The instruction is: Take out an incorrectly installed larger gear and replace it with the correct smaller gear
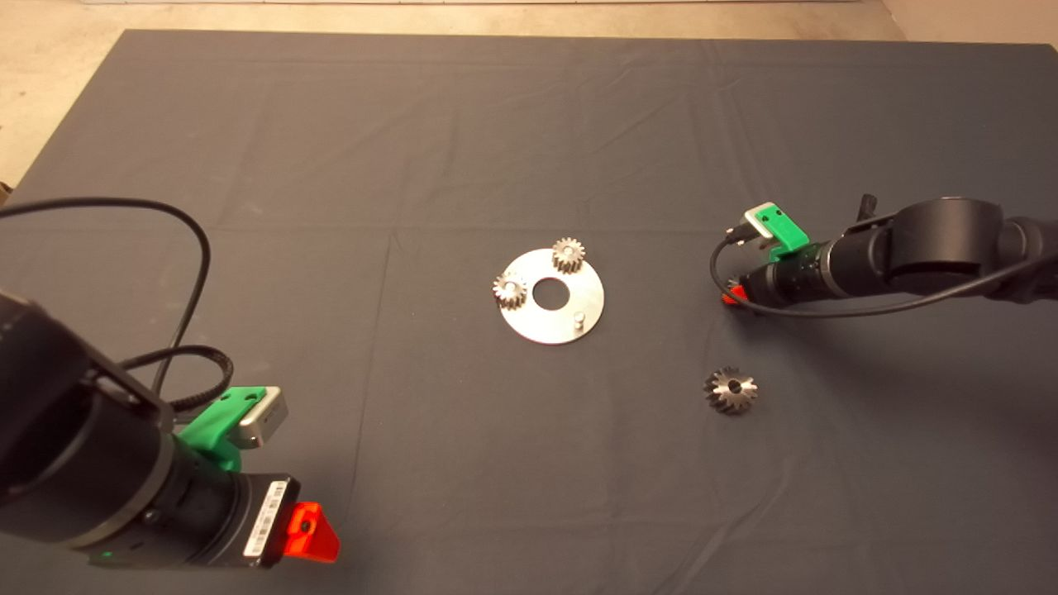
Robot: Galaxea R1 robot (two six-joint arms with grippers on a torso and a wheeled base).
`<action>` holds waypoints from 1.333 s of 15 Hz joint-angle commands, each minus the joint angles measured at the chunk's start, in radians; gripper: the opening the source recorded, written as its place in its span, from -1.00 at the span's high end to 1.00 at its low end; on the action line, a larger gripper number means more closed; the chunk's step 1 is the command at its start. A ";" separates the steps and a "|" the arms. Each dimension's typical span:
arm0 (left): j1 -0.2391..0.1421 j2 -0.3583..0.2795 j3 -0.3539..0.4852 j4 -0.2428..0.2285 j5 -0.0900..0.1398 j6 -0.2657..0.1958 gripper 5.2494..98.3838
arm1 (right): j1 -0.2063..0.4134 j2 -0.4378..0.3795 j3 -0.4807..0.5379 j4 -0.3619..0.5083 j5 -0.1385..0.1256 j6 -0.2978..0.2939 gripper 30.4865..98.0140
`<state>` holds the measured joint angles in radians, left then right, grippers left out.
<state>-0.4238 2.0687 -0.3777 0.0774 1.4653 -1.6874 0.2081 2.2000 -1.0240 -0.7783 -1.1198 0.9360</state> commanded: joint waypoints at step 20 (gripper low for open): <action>-0.006 -0.003 0.011 -0.014 0.007 0.002 -1.00 | 0.061 0.007 0.128 -0.021 0.023 0.009 0.69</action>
<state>-0.4238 2.0691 -0.3777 0.0774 1.4662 -1.6870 0.2049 2.1977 -0.9405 -0.7798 -1.0993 0.9366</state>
